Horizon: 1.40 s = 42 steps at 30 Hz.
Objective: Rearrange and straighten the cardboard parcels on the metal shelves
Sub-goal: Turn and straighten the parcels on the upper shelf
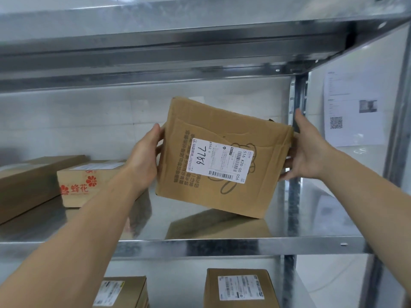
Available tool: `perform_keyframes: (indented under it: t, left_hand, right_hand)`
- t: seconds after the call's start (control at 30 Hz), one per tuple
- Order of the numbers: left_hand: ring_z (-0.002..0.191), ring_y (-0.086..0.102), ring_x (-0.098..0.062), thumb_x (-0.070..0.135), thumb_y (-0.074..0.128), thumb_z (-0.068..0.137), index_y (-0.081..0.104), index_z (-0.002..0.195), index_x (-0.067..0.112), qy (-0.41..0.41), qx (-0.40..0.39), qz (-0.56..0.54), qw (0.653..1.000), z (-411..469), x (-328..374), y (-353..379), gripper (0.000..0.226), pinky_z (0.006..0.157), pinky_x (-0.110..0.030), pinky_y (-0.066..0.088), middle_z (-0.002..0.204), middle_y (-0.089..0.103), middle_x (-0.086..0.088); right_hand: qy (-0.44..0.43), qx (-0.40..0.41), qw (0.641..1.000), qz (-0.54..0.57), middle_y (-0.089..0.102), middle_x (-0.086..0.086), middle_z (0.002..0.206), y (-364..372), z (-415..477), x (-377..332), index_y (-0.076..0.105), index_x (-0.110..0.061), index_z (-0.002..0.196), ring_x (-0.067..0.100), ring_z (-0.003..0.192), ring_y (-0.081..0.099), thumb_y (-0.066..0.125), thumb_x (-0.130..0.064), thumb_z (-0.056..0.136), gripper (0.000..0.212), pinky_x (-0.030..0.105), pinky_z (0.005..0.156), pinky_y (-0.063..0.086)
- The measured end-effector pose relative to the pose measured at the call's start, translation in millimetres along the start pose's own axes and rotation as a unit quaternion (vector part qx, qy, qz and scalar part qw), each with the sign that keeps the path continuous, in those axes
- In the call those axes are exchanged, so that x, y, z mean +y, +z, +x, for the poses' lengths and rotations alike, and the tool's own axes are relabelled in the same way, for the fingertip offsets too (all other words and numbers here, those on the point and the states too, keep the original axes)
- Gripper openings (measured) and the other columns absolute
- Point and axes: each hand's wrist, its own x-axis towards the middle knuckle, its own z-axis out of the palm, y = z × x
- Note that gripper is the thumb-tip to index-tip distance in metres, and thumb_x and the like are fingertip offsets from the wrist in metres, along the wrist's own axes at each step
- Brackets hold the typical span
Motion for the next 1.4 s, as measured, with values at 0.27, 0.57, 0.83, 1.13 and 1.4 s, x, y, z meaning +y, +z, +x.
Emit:
perform_keyframes:
  t: [0.27,0.57,0.83,1.13,1.4]
  left_hand:
    - [0.104,0.067,-0.016,0.014,0.049,0.097,0.080,0.088,0.016,0.071,0.099,0.012,0.992,9.0,13.2,-5.6,0.032,0.089,-0.038,0.052,0.099,0.077,0.005]
    - [0.104,0.065,-0.028,0.062,0.033,0.103,0.063,0.130,0.018,-0.067,0.102,-0.183,0.975,9.1,8.1,-1.6,0.060,0.086,-0.047,0.057,0.115,0.064,-0.005]
    - [0.110,0.071,-0.034,0.072,0.016,0.100,0.063,0.134,0.022,-0.103,0.013,-0.156,0.982,0.1,15.4,22.8,0.076,0.088,-0.051,0.053,0.124,0.072,-0.012]
    - [0.114,0.070,-0.030,0.065,0.030,0.102,0.068,0.133,0.025,-0.086,-0.004,-0.013,0.996,7.5,35.1,37.0,0.063,0.107,-0.054,0.044,0.121,0.074,-0.005]
    - [0.133,0.054,-0.038,0.053,0.061,0.083,0.062,0.137,0.009,-0.052,0.004,-0.047,0.998,4.3,22.1,16.4,0.070,0.115,-0.055,0.037,0.140,0.060,-0.014]
  right_hand:
    - [0.028,-0.015,0.998,0.055,0.072,0.021,0.117,-5.2,-7.2,3.7,0.070,-0.016,0.108,0.044,0.106,0.067,0.051,-0.029,0.098,0.025,0.076,0.069,0.052]
    - [0.036,-0.026,0.984,0.170,0.069,0.022,0.127,-5.1,12.1,54.0,0.053,-0.016,0.147,0.046,0.108,0.069,0.041,-0.029,0.109,0.041,0.076,0.079,0.051]
    - [0.029,-0.002,0.996,-0.079,0.063,0.006,0.118,19.8,1.8,70.7,0.068,-0.028,0.108,0.029,0.107,0.059,0.057,-0.041,0.101,0.018,0.046,0.074,0.058]
    - [0.034,-0.022,0.990,-0.137,0.070,0.008,0.100,24.0,-4.3,63.2,0.067,-0.028,0.103,0.028,0.089,0.067,0.054,-0.044,0.101,0.021,0.041,0.079,0.058]
    - [-0.018,0.005,0.992,-0.125,0.070,0.010,0.098,27.6,-9.1,42.8,0.074,-0.019,0.100,0.027,0.090,0.065,0.050,-0.019,0.105,0.025,0.040,0.083,0.061]
